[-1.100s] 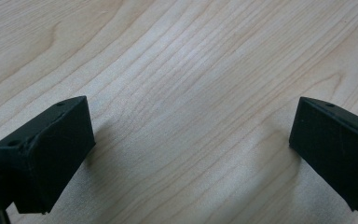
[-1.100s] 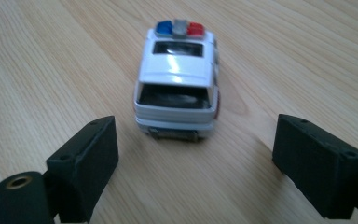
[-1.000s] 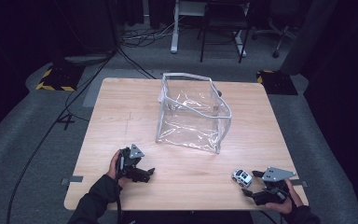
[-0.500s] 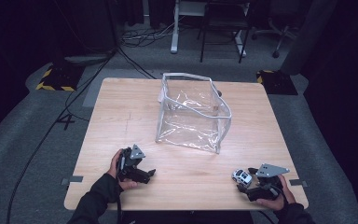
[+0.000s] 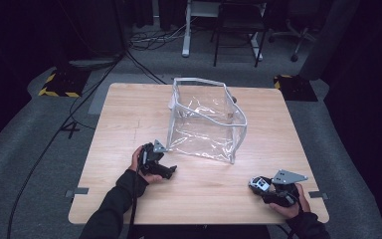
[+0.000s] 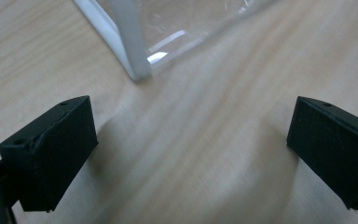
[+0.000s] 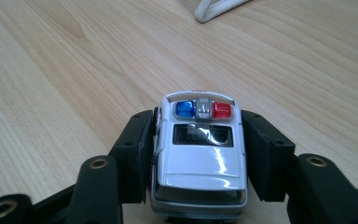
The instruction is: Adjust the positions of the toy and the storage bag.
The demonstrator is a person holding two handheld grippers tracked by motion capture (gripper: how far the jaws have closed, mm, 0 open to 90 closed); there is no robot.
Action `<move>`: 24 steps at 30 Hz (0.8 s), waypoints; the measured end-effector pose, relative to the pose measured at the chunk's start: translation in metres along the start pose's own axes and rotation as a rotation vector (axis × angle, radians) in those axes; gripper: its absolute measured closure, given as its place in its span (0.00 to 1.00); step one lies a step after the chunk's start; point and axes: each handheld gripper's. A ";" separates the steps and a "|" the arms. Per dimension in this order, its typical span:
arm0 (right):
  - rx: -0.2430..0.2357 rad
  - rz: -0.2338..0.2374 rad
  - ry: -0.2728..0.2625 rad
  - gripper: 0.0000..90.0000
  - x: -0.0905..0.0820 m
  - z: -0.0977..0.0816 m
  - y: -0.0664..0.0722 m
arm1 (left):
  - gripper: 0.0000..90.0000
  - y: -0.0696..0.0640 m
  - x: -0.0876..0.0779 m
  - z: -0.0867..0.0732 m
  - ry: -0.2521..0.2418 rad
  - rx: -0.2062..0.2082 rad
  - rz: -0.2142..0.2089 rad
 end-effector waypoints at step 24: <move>0.085 -0.140 -0.006 0.54 0.023 0.014 -0.049 | 0.86 -0.004 0.015 0.018 -0.130 -0.007 0.034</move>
Point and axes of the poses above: each handheld gripper's, and its own axes: x roughly forward along the jaws, z roughly out of its top, y roughly to its left, and after that the axes turned 9 degrees about -y, right-handed
